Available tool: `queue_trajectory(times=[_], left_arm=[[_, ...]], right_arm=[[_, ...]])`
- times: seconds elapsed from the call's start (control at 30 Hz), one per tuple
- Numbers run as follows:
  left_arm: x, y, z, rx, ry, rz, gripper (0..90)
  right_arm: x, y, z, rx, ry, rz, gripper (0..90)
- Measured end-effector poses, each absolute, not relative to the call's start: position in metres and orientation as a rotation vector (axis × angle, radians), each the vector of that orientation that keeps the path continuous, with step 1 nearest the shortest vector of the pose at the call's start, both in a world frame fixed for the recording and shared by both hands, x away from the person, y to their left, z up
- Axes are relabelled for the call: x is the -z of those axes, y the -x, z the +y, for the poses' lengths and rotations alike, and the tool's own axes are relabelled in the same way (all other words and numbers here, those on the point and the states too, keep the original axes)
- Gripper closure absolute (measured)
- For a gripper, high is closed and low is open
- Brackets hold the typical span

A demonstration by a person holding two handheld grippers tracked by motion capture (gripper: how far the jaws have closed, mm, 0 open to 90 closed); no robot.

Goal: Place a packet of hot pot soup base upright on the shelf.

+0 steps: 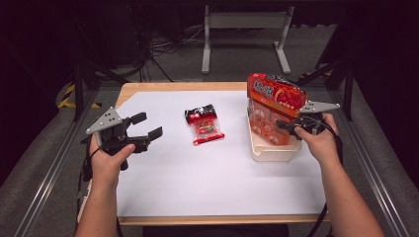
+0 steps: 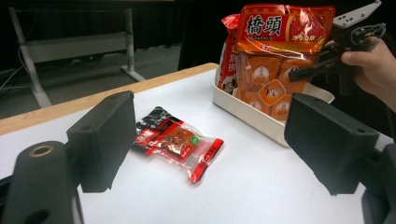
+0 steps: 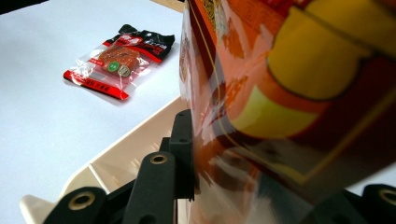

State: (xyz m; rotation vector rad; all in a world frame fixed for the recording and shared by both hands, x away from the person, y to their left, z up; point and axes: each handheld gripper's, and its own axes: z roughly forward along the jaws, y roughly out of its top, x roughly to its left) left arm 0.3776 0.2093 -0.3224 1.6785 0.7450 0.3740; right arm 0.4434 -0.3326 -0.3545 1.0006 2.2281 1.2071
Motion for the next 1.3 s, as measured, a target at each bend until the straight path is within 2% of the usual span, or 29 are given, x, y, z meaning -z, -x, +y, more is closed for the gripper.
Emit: queue_trajectory(times=[0.43, 0.47, 0.53, 0.77, 0.93, 1.13, 1.3], left_arm=[[0.323, -0.379, 0.209, -0.373, -1.688, 0.749, 17.8], [0.324, -0.379, 0.209, -0.373, -1.685, 0.749, 17.8], [0.325, -0.379, 0.208, -0.369, -1.684, 0.752, 17.8], [0.326, -0.38, 0.208, -0.367, -1.692, 0.759, 17.7], [0.327, -0.382, 0.209, -0.368, -1.693, 0.772, 17.0], [0.332, -0.386, 0.206, -0.355, -1.663, 0.78, 15.1], [0.335, -0.386, 0.199, -0.435, -1.679, 0.79, 15.2]], right_arm=[[0.363, -0.448, -0.351, -1.255, -1.095, 2.161, 67.4], [0.363, -0.448, -0.351, -1.254, -1.089, 2.159, 66.1], [0.361, -0.446, -0.35, -1.244, -1.091, 2.141, 57.2], [0.354, -0.437, -0.353, -1.288, -1.124, 2.063, 35.6], [0.351, -0.429, -0.356, -1.279, -1.105, 2.027, 30.4], [0.344, -0.414, -0.357, -1.254, -1.052, 1.985, 28.3], [0.337, -0.401, -0.362, -1.275, -1.052, 1.958, 26.4]])
